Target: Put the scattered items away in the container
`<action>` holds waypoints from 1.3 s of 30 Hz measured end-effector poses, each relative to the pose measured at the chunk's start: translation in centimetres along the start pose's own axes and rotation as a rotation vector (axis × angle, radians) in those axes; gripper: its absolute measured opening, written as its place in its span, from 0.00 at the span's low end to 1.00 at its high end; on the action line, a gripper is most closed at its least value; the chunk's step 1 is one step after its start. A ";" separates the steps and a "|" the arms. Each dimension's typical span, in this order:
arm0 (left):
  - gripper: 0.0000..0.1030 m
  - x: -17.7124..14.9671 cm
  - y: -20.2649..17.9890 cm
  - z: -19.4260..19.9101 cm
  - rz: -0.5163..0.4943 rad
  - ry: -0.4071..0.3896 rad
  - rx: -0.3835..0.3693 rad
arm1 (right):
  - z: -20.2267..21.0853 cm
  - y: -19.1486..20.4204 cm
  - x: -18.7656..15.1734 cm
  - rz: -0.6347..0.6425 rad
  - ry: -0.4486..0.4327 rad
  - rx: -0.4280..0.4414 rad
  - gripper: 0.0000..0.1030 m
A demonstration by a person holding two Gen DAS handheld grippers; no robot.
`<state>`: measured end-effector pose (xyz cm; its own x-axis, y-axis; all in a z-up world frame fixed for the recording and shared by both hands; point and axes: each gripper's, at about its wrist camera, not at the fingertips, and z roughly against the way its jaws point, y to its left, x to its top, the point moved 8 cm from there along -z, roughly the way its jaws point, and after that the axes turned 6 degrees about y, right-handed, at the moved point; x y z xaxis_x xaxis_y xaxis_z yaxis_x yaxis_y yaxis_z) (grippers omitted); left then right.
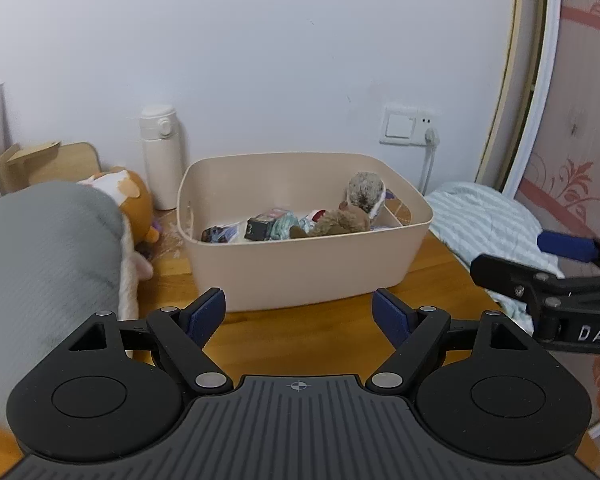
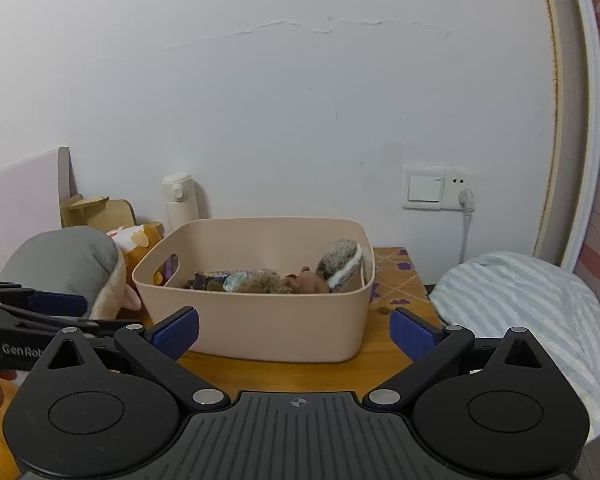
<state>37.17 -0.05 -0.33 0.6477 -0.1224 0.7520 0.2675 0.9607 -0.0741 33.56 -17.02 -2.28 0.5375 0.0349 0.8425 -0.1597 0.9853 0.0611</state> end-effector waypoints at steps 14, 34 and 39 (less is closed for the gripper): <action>0.80 -5.4 -2.1 7.2 -0.010 -0.030 0.018 | 7.1 1.9 -4.5 -0.048 -0.042 0.014 1.00; 0.80 -14.6 -4.8 14.2 0.011 -0.049 0.028 | 15.4 3.4 -12.5 -0.113 -0.056 -0.015 1.00; 0.80 -16.1 -5.5 16.0 0.001 -0.064 0.036 | 16.9 3.0 -14.1 -0.137 -0.046 -0.033 1.00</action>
<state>13.86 0.60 -1.55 0.6008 -0.1065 0.7923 0.2407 0.9692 -0.0522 11.48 -17.40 -4.96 0.5134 -0.1075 0.8514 -0.0601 0.9852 0.1607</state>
